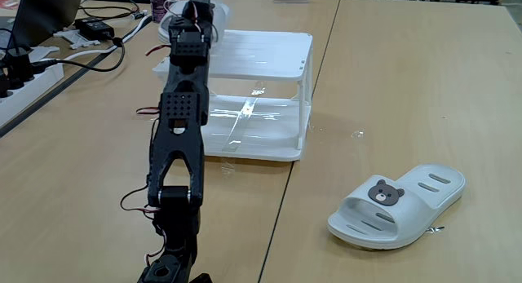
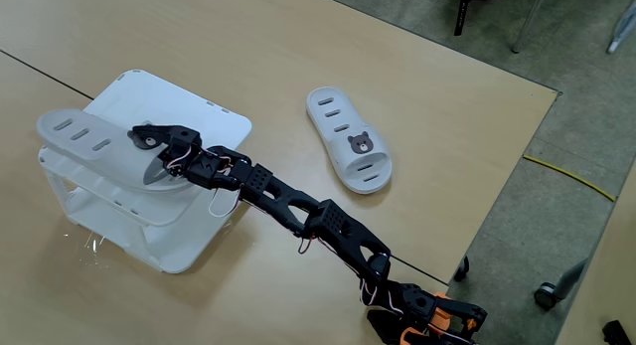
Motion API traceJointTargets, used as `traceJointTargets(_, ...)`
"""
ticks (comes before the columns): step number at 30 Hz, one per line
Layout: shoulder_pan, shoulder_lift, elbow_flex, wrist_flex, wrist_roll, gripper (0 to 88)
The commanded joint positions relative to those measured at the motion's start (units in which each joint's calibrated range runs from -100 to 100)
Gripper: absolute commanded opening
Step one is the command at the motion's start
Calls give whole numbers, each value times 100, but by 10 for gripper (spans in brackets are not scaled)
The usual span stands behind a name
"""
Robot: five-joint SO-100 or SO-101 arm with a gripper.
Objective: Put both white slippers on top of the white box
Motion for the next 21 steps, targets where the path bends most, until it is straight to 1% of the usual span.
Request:
traceJointTargets(1,7,-109,-654,-93,42,12)
traceJointTargets(2,7,-67,-654,-93,42,22)
traceJointTargets(3,7,-41,-654,-93,42,56)
traceJointTargets(5,-1,-33,-645,-93,42,159)
traceJointTargets(7,-26,-41,-645,-93,42,222)
traceJointTargets(14,-9,-184,-564,-24,42,237)
traceJointTargets(17,-9,-470,-104,-24,42,304)
traceJointTargets(21,-9,-883,446,-24,42,309)
